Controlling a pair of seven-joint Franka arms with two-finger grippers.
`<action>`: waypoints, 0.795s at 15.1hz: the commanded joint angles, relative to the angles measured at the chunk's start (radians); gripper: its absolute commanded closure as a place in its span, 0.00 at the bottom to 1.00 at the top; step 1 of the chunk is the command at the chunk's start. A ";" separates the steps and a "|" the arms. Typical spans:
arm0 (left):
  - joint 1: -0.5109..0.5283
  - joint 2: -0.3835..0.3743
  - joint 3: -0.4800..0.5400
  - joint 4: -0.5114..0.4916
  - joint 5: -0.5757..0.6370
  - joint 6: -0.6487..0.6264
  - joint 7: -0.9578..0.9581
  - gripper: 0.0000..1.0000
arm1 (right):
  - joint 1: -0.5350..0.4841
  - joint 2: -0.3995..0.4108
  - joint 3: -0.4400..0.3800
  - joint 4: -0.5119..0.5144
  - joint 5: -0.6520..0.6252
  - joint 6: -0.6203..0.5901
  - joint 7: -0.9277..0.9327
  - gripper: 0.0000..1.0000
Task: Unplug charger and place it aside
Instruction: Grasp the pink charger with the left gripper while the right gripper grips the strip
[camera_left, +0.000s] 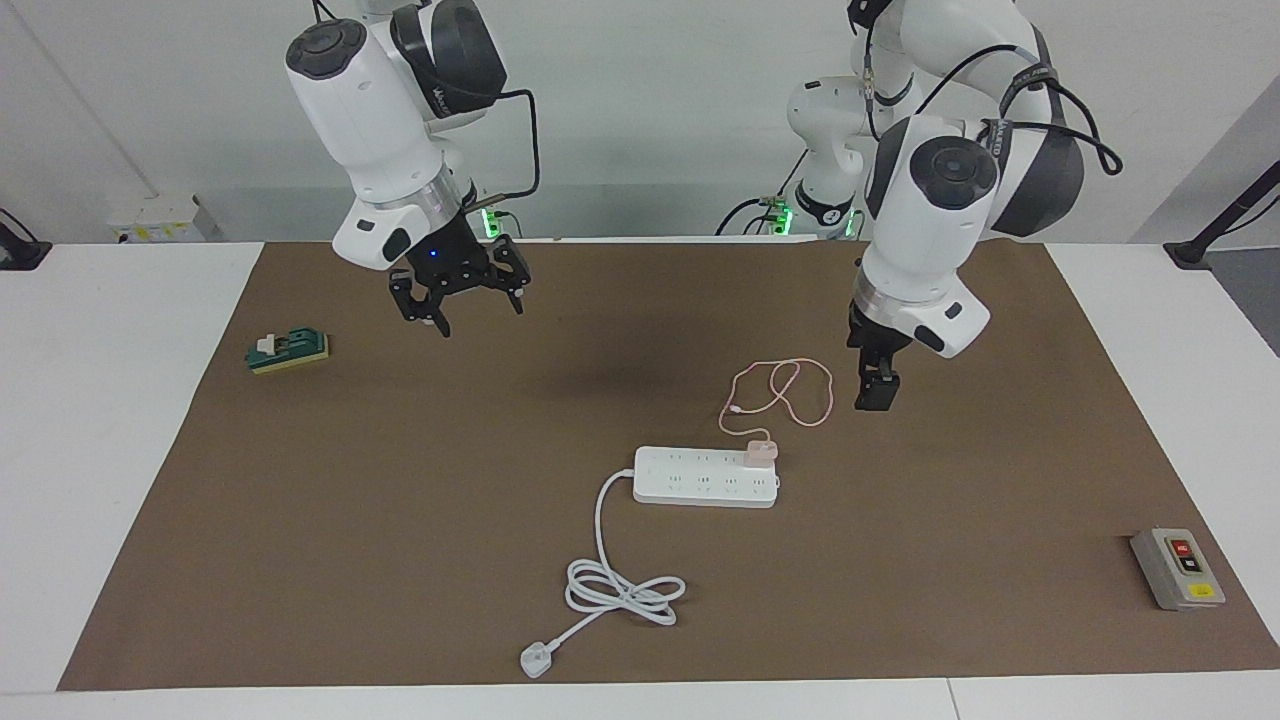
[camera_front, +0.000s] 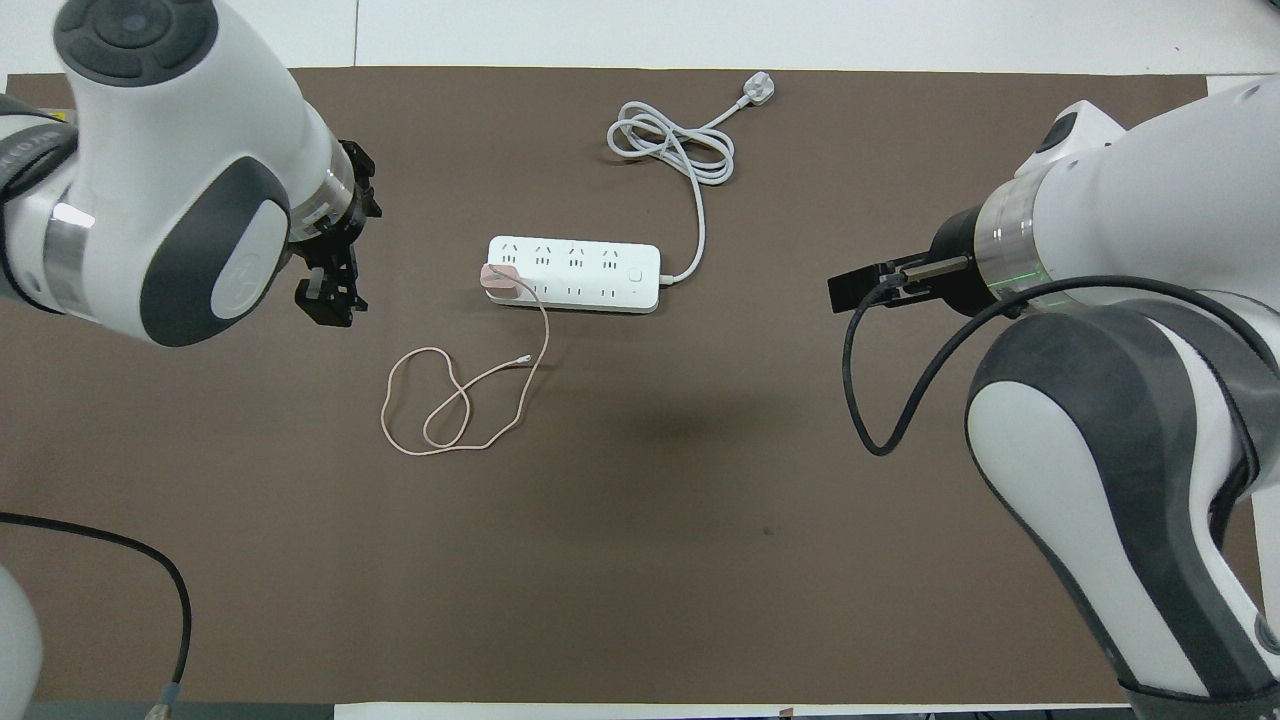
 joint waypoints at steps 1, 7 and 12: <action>-0.034 0.039 0.004 0.032 0.024 0.017 -0.045 0.00 | 0.025 0.038 0.006 -0.011 0.081 0.078 0.234 0.00; -0.080 0.085 0.003 0.026 -0.006 0.163 -0.059 0.00 | 0.096 0.114 0.006 -0.020 0.231 0.220 0.769 0.00; -0.080 0.105 0.004 0.024 0.001 0.166 -0.044 0.00 | 0.173 0.139 0.006 -0.093 0.342 0.436 1.006 0.00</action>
